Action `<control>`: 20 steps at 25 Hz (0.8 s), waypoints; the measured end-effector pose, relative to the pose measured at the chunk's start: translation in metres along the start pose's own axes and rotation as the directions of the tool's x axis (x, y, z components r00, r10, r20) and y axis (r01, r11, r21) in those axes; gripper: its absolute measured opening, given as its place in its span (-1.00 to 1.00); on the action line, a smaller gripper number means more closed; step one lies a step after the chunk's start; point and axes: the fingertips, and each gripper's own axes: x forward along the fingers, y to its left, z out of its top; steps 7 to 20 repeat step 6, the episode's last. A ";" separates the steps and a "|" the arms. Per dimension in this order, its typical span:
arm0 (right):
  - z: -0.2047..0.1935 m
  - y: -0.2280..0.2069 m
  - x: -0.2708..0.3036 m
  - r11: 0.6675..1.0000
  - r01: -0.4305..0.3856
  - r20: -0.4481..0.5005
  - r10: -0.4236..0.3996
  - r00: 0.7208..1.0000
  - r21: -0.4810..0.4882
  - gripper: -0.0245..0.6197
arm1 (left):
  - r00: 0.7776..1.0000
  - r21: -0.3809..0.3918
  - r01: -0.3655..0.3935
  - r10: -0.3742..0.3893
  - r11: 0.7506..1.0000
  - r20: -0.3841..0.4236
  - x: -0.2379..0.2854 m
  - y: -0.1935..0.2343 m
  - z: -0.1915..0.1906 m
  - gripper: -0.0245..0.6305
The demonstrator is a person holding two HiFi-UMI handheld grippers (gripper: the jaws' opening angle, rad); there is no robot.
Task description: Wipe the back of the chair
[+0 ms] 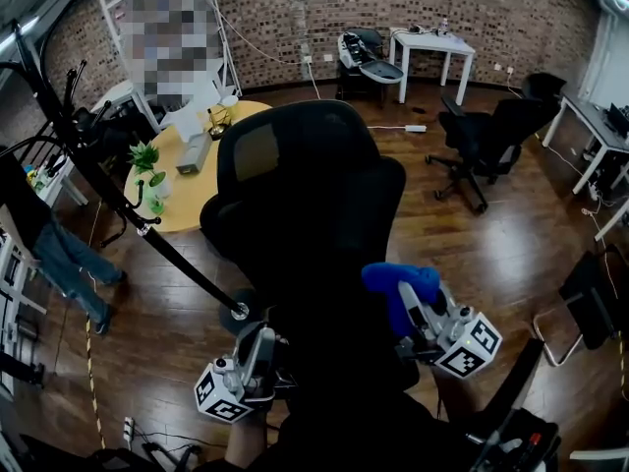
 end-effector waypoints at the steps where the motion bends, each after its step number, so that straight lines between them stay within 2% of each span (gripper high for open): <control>1: -0.001 0.001 0.000 1.000 -0.001 -0.002 0.001 1.000 0.002 -0.81 | 1.000 -0.001 -0.002 0.002 1.000 0.003 0.000 0.000 0.000 -0.92; 20: -0.006 0.007 -0.001 1.000 -0.005 -0.004 0.005 1.000 0.020 -0.81 | 1.000 -0.005 0.003 -0.003 1.000 0.007 -0.001 -0.003 0.001 -0.92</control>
